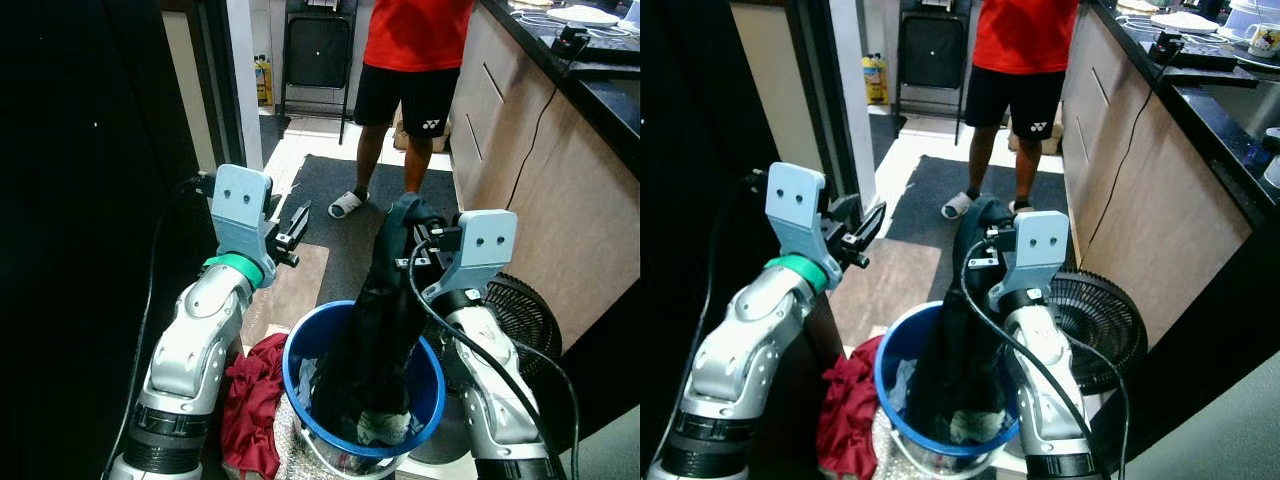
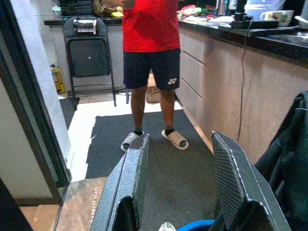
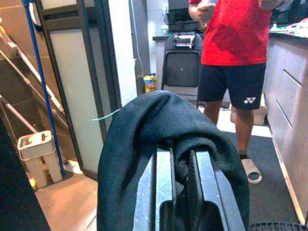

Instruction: Clothes washing

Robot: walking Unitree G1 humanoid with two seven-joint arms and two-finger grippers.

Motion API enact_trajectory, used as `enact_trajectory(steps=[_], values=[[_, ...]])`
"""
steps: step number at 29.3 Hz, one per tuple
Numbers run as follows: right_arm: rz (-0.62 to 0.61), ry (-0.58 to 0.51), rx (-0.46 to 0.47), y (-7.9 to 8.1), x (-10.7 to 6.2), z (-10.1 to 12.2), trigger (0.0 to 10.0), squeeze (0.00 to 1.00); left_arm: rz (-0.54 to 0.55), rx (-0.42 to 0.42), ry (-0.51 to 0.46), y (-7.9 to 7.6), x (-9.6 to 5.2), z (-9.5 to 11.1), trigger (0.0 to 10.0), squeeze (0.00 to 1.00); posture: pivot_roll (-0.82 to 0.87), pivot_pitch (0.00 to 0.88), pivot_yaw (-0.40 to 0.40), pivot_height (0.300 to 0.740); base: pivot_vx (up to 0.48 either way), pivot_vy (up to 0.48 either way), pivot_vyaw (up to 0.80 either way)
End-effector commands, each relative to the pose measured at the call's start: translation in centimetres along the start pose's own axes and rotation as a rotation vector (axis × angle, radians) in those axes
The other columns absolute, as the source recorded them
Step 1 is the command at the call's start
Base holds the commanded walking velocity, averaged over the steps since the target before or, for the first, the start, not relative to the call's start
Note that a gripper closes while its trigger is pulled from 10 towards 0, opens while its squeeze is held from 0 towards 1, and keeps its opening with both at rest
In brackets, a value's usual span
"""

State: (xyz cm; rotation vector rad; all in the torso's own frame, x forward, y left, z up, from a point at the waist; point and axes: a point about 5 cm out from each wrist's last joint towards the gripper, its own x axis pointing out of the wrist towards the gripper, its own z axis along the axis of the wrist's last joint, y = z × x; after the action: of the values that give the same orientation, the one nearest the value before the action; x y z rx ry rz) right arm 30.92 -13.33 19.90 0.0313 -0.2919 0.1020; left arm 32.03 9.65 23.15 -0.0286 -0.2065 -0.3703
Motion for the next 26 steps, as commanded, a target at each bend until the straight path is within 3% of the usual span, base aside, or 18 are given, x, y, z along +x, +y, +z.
enact_trajectory(steps=[1, 26], values=[[-0.007, -0.002, 0.002, 0.04, -0.1, -0.15, 10.0, 0.0, 0.004, 0.0, 0.028, 0.01, -0.09, -0.74, 10.0, 0.0, 0.02, 0.0, 0.036, 0.74, 0.0, 0.0, -0.43], [-0.044, 0.006, 0.038, -0.09, -0.17, -0.31, 10.0, 0.0, -0.01, 0.001, 0.032, -0.07, -0.04, -0.68, 10.0, 0.0, 0.02, 0.0, 0.053, 0.74, 0.0, 0.0, -0.78]])
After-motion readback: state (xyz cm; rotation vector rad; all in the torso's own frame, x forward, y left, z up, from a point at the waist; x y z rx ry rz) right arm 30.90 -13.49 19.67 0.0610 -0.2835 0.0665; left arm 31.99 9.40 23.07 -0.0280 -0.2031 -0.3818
